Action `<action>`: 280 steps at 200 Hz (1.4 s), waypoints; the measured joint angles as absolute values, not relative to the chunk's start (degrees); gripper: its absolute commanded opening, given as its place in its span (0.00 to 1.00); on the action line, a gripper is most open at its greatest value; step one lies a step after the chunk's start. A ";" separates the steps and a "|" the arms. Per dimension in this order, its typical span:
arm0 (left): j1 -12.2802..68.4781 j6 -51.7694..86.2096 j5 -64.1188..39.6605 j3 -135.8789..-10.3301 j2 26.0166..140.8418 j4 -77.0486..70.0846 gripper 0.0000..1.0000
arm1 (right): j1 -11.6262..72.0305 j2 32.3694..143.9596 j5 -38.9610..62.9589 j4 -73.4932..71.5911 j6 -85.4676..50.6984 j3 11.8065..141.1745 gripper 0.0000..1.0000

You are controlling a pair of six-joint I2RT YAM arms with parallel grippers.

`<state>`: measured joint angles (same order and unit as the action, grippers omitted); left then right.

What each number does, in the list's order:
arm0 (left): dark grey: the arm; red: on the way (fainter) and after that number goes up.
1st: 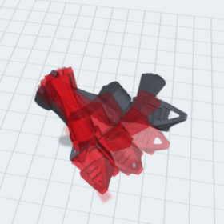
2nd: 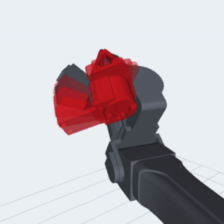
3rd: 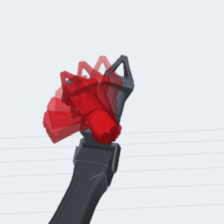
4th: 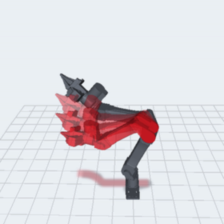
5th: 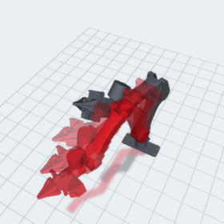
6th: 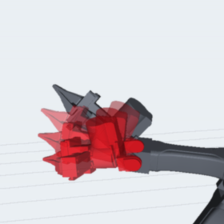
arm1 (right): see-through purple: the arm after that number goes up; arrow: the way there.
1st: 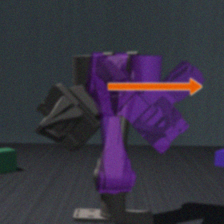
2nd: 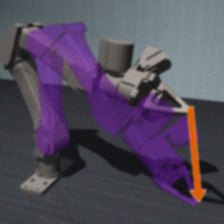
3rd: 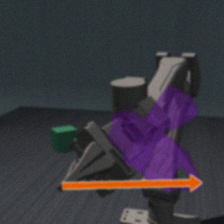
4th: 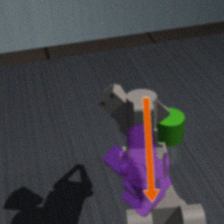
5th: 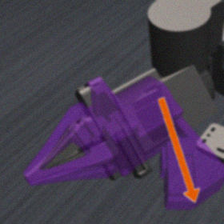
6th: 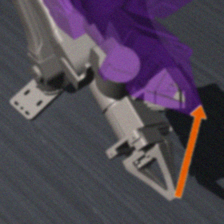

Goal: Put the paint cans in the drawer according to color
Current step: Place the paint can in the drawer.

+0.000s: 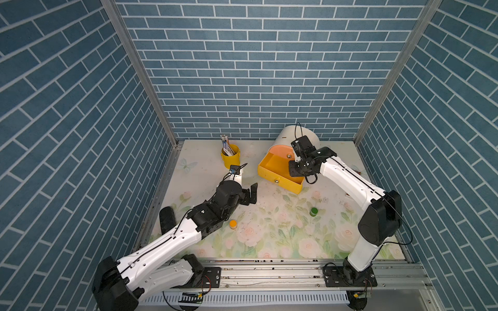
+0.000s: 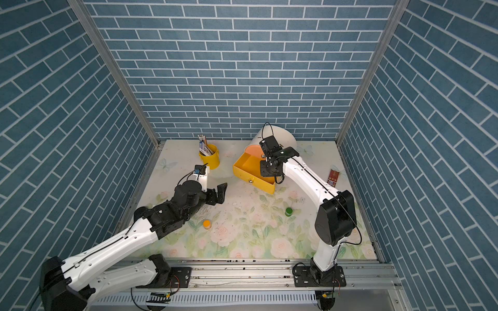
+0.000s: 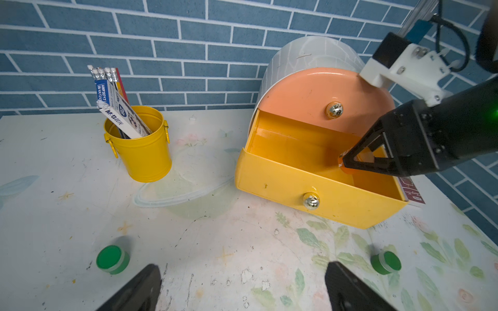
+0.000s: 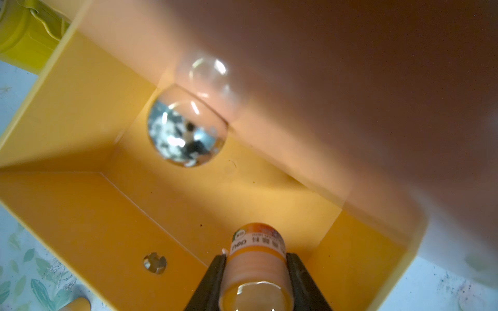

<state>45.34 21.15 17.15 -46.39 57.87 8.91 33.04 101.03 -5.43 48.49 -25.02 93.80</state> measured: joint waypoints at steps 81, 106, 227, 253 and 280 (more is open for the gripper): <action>45.34 20.08 15.16 -46.57 56.10 8.75 1.00 | 32.93 101.30 -5.10 47.92 -24.97 93.91 0.46; 45.34 20.05 15.11 -46.59 56.10 8.73 1.00 | 32.93 101.30 -5.13 47.92 -24.99 93.91 0.46; 45.34 21.02 14.68 -46.59 56.80 10.92 1.00 | 32.93 97.32 -4.21 51.96 -23.49 101.12 0.48; 45.34 22.37 14.68 -46.59 56.90 13.37 1.00 | 32.93 93.76 -3.77 52.29 -23.11 102.98 0.48; 45.34 24.40 14.68 -46.59 56.90 16.05 1.00 | 32.93 89.49 -3.64 52.36 -22.52 103.48 0.48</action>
